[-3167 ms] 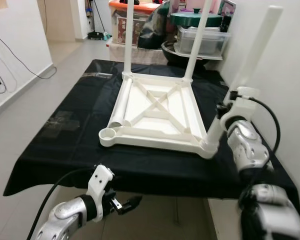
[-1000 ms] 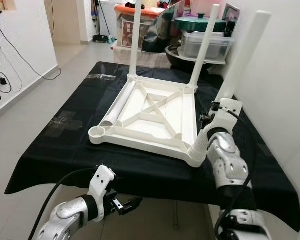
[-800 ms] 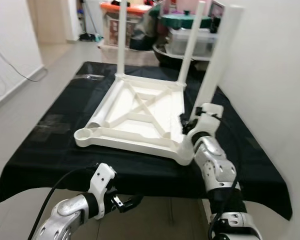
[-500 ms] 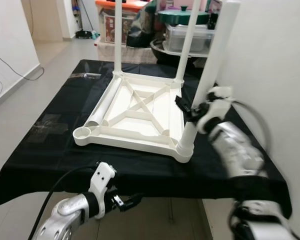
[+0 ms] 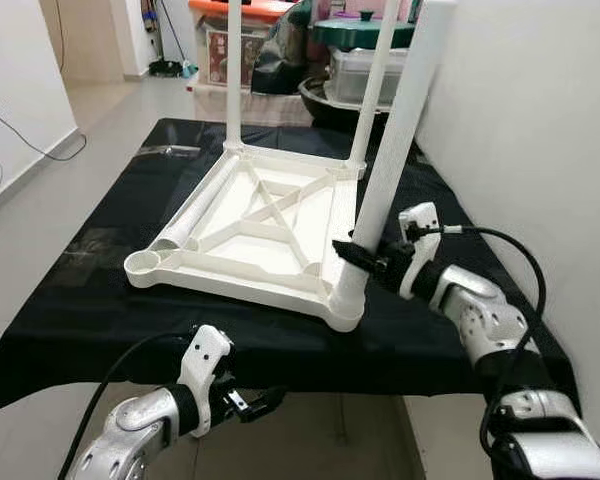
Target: Building children table
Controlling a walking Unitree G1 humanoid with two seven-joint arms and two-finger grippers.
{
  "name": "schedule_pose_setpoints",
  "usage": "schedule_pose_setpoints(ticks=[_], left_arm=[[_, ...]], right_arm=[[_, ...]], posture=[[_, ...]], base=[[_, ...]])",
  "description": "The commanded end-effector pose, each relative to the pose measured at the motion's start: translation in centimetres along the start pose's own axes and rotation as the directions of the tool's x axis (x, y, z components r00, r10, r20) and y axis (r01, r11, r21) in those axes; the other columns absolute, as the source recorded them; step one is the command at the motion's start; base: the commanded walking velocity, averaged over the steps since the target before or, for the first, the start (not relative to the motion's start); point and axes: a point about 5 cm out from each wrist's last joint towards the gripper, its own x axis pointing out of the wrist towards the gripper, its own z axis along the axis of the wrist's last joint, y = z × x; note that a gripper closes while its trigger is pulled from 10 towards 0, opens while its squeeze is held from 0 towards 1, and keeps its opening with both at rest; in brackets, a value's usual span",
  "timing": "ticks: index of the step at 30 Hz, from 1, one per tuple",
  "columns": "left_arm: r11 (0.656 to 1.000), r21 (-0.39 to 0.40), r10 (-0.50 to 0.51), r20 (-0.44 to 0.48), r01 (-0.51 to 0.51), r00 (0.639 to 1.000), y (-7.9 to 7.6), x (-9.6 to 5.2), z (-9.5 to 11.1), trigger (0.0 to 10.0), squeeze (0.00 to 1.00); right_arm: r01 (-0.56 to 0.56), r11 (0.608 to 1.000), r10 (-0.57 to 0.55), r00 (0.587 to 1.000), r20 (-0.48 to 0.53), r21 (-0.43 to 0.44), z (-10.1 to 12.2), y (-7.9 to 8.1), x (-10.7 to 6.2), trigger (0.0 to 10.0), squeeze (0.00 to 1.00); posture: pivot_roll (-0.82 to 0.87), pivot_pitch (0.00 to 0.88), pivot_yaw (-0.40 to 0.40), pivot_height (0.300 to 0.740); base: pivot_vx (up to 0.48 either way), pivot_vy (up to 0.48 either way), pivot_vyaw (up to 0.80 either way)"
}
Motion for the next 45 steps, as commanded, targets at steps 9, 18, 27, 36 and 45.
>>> schedule_pose_setpoints(ticks=[9,18,27,36,45], left_arm=[[1.000,-0.008,0.006,-0.025,-0.006,1.000,-0.3,-0.4,-0.5,10.0,0.00],[1.000,-0.002,0.002,-0.026,-0.002,1.000,0.0,-0.1,-0.3,10.0,0.00],[1.000,-0.003,0.002,-0.012,-0.002,1.000,0.1,0.3,-0.1,10.0,0.00],[1.000,0.005,0.011,-0.011,-0.011,1.000,0.4,0.3,0.0,10.0,0.00],[1.000,0.003,0.007,-0.007,-0.007,1.000,0.2,0.4,-0.1,10.0,0.00]], right_arm=[[0.874,0.449,-0.886,0.463,-0.036,0.189,-3.0,-2.2,-5.5,0.0,0.00],[0.678,0.715,-0.696,0.713,0.085,0.172,-1.5,4.0,-2.7,10.0,1.00],[0.159,0.980,-0.184,0.949,0.256,0.117,4.0,2.1,-1.7,10.0,0.00],[-0.183,0.983,0.181,0.980,0.086,0.022,1.6,2.5,-2.4,0.0,0.00],[0.420,0.902,-0.420,0.907,-0.026,0.099,-0.4,-1.8,-0.8,0.0,0.00]], posture=[[0.09,0.000,-0.112,0.740],[0.07,0.000,-0.093,0.740],[0.07,0.000,-0.096,0.740],[0.09,0.000,-0.117,0.740],[0.09,0.000,-0.117,0.740]], base=[[0.000,0.000,0.00],[0.000,0.000,0.00],[0.000,0.000,0.00],[0.000,0.000,0.00],[0.000,0.000,0.00]])
